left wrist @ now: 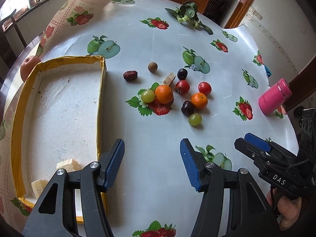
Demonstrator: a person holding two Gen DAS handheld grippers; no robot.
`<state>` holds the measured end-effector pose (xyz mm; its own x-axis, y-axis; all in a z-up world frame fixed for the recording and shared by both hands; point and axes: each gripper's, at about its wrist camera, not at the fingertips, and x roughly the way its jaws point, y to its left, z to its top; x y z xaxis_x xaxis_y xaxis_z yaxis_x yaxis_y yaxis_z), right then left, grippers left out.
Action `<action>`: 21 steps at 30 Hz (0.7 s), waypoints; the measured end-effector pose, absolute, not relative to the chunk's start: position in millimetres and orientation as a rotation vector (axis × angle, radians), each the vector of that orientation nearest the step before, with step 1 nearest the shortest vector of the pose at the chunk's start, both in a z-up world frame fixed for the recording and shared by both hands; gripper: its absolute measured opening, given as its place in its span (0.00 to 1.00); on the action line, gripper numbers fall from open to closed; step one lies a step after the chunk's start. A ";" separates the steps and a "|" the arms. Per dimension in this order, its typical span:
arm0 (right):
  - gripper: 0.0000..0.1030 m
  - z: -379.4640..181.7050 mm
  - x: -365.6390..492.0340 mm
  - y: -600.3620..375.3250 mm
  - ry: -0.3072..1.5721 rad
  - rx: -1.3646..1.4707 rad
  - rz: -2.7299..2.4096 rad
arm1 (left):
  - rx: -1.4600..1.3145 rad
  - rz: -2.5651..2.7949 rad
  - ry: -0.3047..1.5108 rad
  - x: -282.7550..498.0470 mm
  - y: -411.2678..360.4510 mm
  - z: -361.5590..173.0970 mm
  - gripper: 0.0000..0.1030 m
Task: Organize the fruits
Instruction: 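Move the left tool to the green grape while the right tool approaches the red tomato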
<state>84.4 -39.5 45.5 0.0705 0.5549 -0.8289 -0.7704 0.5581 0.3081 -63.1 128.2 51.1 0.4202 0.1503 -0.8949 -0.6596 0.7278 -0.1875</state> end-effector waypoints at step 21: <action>0.47 1.6 175.8 60.3 1.167 -0.198 0.902 | -0.563 0.542 1.084 3.0 189.7 -12.3 0.56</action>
<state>175.8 60.3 1.6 0.0993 0.5082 -0.8555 -0.6997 0.6469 0.3031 3.0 189.7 -12.3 0.3692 0.1319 -0.9200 -0.6567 0.7375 -0.1577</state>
